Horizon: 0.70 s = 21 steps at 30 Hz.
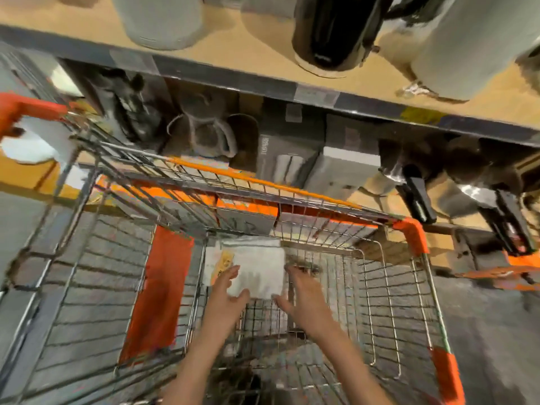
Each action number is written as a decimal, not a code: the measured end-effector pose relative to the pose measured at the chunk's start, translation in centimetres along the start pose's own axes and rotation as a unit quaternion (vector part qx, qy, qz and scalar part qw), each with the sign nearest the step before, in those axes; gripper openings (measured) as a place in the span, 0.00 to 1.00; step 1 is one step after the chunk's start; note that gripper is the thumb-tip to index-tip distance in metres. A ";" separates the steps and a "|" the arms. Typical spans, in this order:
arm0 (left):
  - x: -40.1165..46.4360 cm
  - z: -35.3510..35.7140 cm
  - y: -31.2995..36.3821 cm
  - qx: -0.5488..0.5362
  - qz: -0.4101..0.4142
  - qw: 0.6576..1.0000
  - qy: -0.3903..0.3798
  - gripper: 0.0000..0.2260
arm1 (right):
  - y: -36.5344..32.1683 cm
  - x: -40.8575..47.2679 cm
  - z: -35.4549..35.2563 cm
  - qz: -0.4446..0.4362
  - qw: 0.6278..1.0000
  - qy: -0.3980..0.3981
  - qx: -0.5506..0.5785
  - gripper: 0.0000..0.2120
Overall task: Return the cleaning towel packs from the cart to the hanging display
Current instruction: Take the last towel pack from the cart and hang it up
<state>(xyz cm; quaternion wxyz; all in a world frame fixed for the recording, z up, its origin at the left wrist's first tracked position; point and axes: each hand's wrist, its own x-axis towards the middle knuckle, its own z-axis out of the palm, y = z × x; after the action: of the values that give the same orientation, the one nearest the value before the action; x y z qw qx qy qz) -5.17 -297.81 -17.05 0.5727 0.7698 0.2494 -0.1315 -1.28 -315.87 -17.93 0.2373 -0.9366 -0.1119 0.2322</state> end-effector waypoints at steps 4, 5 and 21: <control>3.6 1.3 -2.3 -0.048 -0.037 0.997 0.054 0.22 | 0.8 5.8 1.3 -0.004 0.999 -0.040 0.025 0.34; 4.7 1.9 -2.9 -0.058 -0.042 0.995 0.069 0.22 | 1.1 7.6 1.7 -0.009 0.999 -0.044 0.026 0.34; 17.1 6.0 -14.4 -0.161 -0.145 0.957 0.193 0.30 | 2.5 26.5 14.5 -0.114 0.979 -0.170 0.002 0.35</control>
<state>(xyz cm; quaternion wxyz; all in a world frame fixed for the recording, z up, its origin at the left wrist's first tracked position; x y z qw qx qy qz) 1.99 -296.32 -38.95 0.6050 0.6333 0.4823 -0.0202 14.87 -303.88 -40.58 0.2420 -0.8642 -0.2555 0.3595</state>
